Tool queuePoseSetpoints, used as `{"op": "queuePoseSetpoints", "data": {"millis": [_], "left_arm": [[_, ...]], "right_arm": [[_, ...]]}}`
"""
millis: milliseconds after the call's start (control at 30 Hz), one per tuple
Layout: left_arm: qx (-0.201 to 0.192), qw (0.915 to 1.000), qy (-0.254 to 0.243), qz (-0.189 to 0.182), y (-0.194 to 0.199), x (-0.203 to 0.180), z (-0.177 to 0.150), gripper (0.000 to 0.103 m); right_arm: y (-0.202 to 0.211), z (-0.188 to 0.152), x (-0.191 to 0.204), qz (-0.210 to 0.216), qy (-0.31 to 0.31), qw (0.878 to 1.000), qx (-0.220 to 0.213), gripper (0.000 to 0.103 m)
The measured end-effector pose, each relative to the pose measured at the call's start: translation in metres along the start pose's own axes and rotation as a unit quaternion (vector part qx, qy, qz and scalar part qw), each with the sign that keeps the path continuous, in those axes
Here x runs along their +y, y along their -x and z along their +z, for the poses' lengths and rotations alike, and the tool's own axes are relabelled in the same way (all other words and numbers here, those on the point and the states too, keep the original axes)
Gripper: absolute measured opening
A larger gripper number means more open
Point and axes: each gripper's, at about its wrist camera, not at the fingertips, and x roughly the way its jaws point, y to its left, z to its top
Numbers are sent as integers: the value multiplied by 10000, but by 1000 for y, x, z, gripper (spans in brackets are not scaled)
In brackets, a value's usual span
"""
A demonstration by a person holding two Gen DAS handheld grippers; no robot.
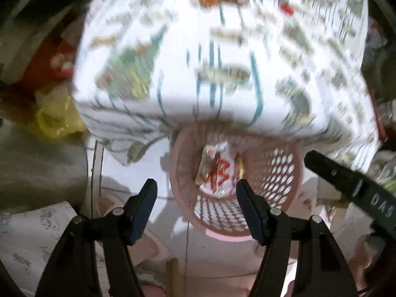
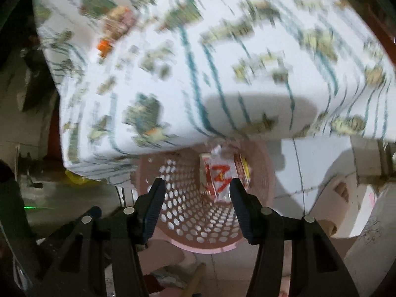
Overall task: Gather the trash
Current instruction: 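Move both tools back up toward the remaining trash on the cloth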
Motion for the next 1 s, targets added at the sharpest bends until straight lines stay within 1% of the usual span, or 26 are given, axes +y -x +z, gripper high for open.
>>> {"op": "queuePoseSetpoints", "data": {"millis": [67,133,167,200,300,400,467,567,700,800,867,933,1000], "left_arm": [[-327,9995,-37,29,22,1,3,64],[-634,9979,-87,28,42,0,6,64],[-756,9971,-94,14,50,1,7,64],[-877,9961,-95,6,59,2,9,64],[-1360,9907,-15,105,89,8,11,64],[-1764,9842,20,127,117,15,11,64],[-1916,9813,18,183,126,19,10,64],[-2044,9786,63,222,131,26,11,65],[-2162,9758,148,304,137,34,11,70],[-2347,9712,68,400,147,35,9,78],[-2576,9650,-35,500,157,34,11,86],[-2799,9584,-79,544,169,33,16,99],[-2985,9526,-191,562,182,30,27,103]], "right_arm": [[17,3,9,28,168,9996,-244,56],[40,4,22,76,393,9975,-582,56],[46,5,24,78,454,9966,-681,56],[57,6,29,77,557,9946,-873,56],[79,7,35,57,699,9899,-1229,56],[95,9,35,52,742,9870,-1425,56],[101,12,34,11,750,9855,-1523,56],[106,13,33,-33,709,9846,-1600,56],[109,12,31,-176,760,9822,-1709,56],[115,11,33,-237,852,9798,-1796,56],[120,10,36,-330,951,9763,-1913,56],[124,10,38,-383,1029,9738,-1992,57],[127,11,39,-425,1066,9718,-2059,57]]}}
